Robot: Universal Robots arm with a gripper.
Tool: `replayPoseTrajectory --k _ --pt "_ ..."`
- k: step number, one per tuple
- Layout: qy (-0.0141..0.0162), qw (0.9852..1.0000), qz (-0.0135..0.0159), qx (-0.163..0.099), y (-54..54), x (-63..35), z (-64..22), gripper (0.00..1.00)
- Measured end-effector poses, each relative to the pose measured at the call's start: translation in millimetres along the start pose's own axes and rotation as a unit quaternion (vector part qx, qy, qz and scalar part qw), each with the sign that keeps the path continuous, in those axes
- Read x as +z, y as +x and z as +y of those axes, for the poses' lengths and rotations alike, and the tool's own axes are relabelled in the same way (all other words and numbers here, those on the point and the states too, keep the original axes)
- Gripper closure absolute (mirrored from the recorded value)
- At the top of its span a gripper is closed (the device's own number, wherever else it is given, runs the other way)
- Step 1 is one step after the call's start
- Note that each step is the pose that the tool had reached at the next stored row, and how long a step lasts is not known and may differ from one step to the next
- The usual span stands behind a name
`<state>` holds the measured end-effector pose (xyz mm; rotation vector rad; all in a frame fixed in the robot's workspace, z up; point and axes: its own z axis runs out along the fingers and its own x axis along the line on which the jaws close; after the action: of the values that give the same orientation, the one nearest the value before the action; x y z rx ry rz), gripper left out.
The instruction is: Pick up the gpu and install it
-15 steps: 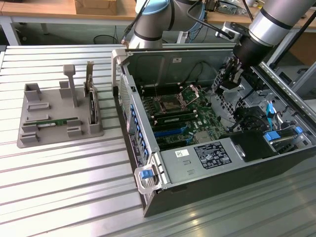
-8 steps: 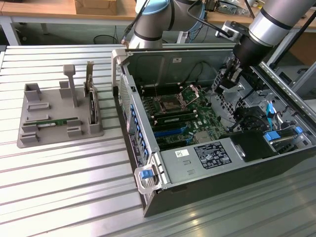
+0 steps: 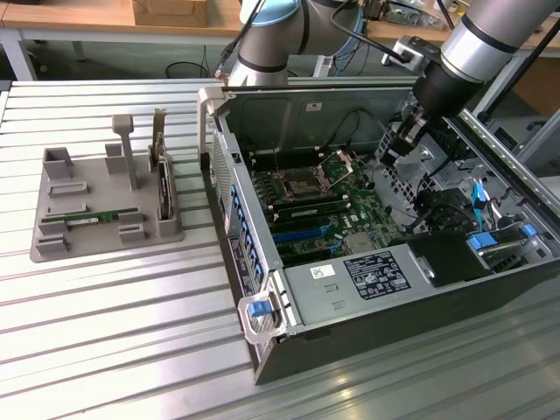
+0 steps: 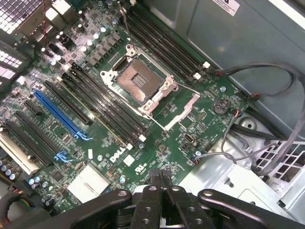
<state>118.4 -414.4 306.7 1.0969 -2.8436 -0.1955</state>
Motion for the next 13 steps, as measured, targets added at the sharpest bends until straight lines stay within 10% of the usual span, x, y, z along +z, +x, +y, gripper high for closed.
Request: replayPoseTrajectory --k 13 --pt "-0.0019 0.9983 -0.0087 0.058 0.0 0.0 0.0 0.90"
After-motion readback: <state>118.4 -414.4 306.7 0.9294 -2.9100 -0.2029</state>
